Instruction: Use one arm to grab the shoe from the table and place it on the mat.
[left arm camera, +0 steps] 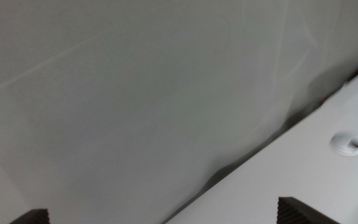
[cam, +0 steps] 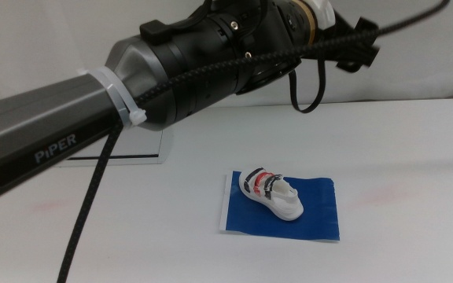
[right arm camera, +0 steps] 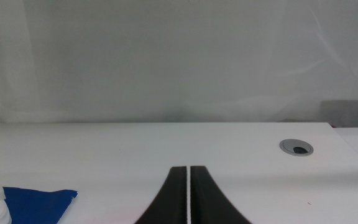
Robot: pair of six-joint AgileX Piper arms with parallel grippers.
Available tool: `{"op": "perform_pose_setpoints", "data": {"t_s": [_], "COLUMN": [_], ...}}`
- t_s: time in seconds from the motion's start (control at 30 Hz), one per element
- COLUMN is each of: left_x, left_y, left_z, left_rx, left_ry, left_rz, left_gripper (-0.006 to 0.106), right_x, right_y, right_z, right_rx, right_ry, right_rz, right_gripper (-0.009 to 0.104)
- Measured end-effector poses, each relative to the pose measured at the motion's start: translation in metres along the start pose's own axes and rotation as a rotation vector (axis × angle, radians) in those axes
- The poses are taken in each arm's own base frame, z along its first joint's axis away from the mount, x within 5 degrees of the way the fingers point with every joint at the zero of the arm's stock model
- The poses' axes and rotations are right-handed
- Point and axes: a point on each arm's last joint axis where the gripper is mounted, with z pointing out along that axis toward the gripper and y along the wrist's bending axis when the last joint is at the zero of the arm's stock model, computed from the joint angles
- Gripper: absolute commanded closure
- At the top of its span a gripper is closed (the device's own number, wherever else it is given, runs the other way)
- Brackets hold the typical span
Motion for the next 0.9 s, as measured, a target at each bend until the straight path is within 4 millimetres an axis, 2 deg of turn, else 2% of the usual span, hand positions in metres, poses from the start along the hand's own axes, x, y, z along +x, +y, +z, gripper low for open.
{"op": "perform_pose_setpoints", "data": {"t_s": [0.17,0.3,0.37,0.4,0.47,0.5,0.53,0.63,0.77,0.9], "left_x": [0.005,-0.001,-0.006,-0.011,-0.015,-0.017,-0.02,-0.02,-0.017,-0.01], "left_y": [0.01,0.034,0.057,0.086,0.113,0.128,0.155,0.194,0.232,0.249], "left_z": [-0.006,-0.023,-0.034,-0.044,-0.057,-0.065,-0.081,-0.106,-0.151,-0.202], "left_rx": [-0.078,-0.068,-0.05,-0.055,-0.076,-0.099,-0.152,-0.25,-0.36,-0.444], "left_ry": [0.102,0.174,0.19,0.194,0.189,0.186,0.177,0.186,0.232,0.177], "left_rz": [0.16,0.151,0.104,0.036,-0.031,-0.059,-0.1,-0.157,-0.244,-0.303], "left_gripper": [0.01,0.01,0.01,0.01,0.01,0.011,0.012,0.012,0.012,0.012], "right_x": [0.0,0.0,0.0,0.0,0.0,0.0,0.0,0.0,0.0,0.0], "right_y": [0.0,0.0,0.0,0.0,0.0,0.0,0.0,0.0,0.0,0.0], "right_z": [0.0,0.0,0.0,0.0,0.0,0.0,0.0,0.0,0.0,0.0], "right_rx": [0.0,0.0,0.0,0.0,0.0,0.0,0.0,0.0,0.0,0.0], "right_ry": [0.0,0.0,0.0,0.0,0.0,0.0,0.0,0.0,0.0,0.0], "right_rz": [0.0,0.0,0.0,0.0,0.0,0.0,0.002,0.004,0.004,0.004], "right_gripper": [0.097,0.097,0.097,0.097,0.097,0.097,0.097,0.097,0.097,0.097]}}
